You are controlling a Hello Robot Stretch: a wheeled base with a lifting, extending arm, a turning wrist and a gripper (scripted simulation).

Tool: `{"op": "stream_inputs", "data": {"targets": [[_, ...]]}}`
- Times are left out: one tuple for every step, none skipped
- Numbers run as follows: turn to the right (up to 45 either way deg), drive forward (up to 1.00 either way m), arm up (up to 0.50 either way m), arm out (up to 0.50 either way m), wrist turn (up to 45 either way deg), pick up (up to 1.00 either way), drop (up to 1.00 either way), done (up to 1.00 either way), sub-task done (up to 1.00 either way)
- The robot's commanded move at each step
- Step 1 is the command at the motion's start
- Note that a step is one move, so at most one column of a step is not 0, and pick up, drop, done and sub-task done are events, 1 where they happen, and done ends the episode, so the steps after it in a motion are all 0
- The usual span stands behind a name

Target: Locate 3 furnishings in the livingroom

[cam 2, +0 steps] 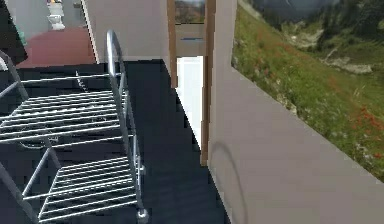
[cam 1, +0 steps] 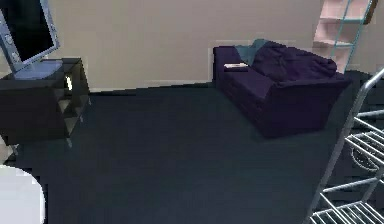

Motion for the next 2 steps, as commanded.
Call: {"op": "stream_inputs", "data": {"targets": [[0.0, 1.0, 0.0, 0.0, 0.0, 0.0, 0.0, 0.0, 0.0], [-18.0, 0.0, 0.0, 0.0, 0.0, 0.0, 0.0, 0.0, 0.0]]}}
